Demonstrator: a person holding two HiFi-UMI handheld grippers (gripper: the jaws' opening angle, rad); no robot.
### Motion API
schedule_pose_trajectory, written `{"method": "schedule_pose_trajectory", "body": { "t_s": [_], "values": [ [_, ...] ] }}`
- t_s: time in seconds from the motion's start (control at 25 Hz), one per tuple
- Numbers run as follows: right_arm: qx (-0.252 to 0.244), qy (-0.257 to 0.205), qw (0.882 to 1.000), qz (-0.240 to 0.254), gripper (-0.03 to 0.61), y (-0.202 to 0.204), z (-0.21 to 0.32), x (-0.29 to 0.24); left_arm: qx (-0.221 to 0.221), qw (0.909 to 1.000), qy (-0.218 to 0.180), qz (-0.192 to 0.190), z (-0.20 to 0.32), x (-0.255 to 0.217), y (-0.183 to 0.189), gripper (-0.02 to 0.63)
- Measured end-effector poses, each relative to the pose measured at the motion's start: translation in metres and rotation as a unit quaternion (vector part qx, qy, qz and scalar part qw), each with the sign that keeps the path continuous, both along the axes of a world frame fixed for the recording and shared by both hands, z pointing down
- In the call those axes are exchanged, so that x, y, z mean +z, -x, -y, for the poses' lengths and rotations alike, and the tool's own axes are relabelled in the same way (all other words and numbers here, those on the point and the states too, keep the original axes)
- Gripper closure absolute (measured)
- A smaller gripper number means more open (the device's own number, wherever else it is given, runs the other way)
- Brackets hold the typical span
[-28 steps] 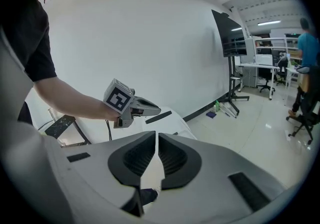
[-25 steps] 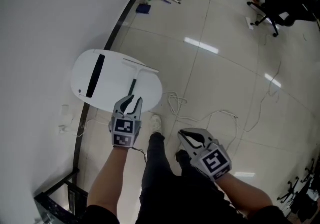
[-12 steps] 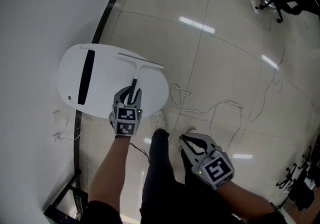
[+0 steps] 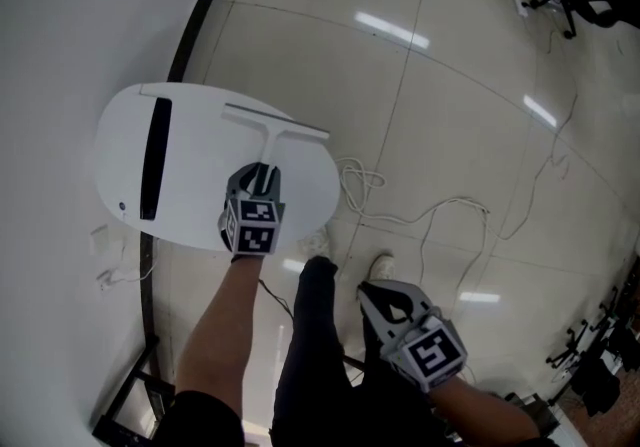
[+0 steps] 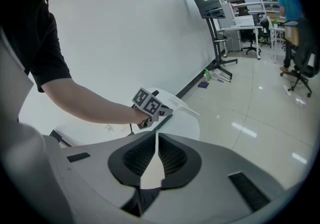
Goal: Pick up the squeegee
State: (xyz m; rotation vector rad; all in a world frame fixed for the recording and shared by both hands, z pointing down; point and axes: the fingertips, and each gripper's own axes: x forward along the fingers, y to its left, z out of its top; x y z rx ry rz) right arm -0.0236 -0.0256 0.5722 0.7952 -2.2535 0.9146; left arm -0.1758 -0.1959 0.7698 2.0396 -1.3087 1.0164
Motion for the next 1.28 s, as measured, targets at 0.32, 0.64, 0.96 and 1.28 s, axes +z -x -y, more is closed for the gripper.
{"method": "schedule_pose_trajectory", "body": {
  "t_s": [0.32, 0.64, 0.96, 1.28],
  "values": [
    [0.014, 0.007, 1.000, -0.003, 0.552, -0.003, 0.011, 0.007, 0.000, 0.9997, 0.020, 0.015, 0.009, 0.030, 0.005, 0.474],
    [0.014, 0.010, 1.000, -0.005, 0.552, -0.002, 0.009, 0.010, -0.004, 0.9992, 0.027, 0.028, 0.012, 0.043, 0.008, 0.474],
    [0.016, 0.009, 1.000, -0.008, 0.552, -0.006, 0.007, 0.008, -0.003, 0.9988, 0.032, 0.037, 0.009, 0.051, 0.006, 0.474],
    [0.017, 0.006, 1.000, -0.011, 0.552, -0.014, -0.002, 0.003, -0.013, 0.9984, 0.030, 0.045, 0.008, 0.053, 0.009, 0.511]
  ]
}}
